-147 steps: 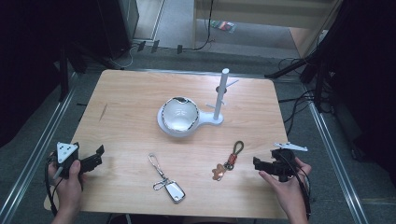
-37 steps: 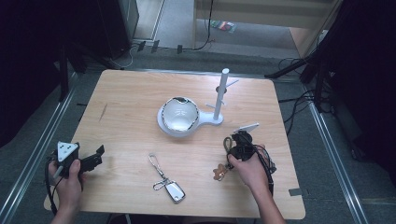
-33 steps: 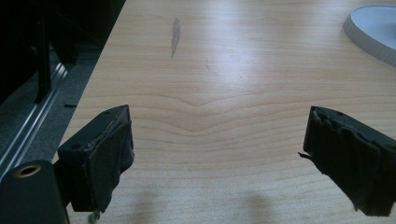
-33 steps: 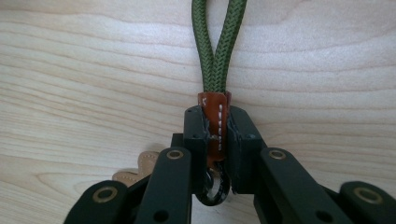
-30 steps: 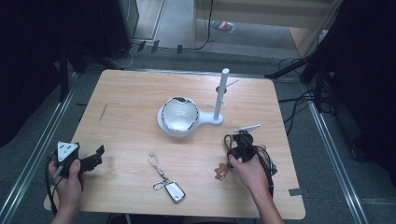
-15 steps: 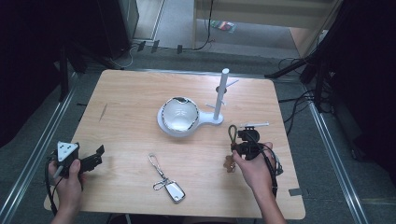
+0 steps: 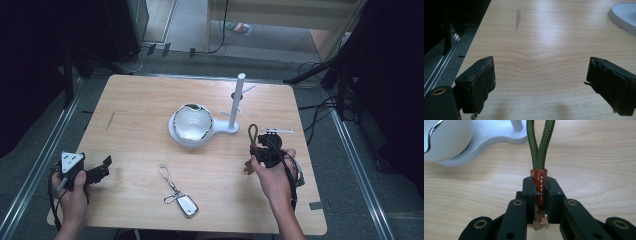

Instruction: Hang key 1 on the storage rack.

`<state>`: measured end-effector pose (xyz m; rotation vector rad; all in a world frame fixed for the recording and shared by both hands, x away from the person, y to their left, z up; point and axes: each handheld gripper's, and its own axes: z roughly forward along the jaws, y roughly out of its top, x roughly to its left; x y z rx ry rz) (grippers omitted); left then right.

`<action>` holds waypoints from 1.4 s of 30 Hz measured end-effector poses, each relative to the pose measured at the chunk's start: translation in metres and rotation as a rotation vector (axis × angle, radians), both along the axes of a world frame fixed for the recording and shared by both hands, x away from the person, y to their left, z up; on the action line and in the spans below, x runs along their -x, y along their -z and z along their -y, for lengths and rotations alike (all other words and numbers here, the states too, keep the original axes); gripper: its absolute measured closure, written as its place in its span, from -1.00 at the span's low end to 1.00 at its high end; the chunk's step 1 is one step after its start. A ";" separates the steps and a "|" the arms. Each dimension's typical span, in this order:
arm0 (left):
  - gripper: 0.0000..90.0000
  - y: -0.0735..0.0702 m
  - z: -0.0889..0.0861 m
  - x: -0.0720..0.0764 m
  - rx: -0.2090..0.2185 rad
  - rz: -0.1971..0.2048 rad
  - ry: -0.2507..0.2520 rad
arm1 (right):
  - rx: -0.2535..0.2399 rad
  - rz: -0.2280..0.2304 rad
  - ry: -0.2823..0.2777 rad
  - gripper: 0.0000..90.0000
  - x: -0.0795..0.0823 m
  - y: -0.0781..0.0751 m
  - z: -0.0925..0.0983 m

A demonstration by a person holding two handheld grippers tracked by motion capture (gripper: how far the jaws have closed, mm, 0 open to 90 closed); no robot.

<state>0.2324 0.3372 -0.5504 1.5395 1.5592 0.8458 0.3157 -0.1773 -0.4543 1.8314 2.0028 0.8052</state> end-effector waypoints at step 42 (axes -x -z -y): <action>-0.80 0.000 0.000 0.000 -0.002 -0.001 0.002 | 0.059 0.440 0.077 0.80 -0.005 -0.014 -0.004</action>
